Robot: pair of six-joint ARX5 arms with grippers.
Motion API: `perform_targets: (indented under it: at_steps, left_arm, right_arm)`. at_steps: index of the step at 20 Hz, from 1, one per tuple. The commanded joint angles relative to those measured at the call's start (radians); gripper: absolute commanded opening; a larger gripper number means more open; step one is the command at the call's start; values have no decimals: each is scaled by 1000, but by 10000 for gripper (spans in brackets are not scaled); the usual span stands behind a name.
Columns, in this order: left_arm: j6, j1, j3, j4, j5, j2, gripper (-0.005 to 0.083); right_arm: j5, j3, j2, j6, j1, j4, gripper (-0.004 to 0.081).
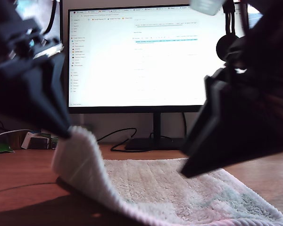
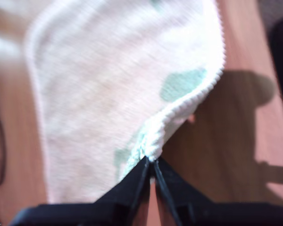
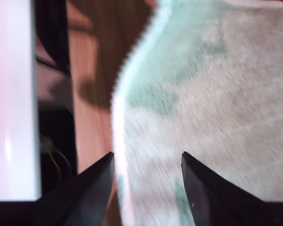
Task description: Fold the tea towel to a neat square and place it to the right
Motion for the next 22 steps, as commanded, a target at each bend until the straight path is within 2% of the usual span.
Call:
perform_targets:
  at_steps: [1,4,12,22]
  left_arm:
    - [-6,5,6,7,4,2,-24]
    - [-6,5,19,7,4,2,-24]
    - [-7,20,47,7,3,2,-24]
    - [-6,56,47,6,3,0,-24]
  right_arm:
    - [-8,-20,14,50,32,62,411]
    - [-9,-20,27,79,57,118,411]
    - [5,-20,122,120,64,124,411]
    - [174,-20,165,3,55,-11,411]
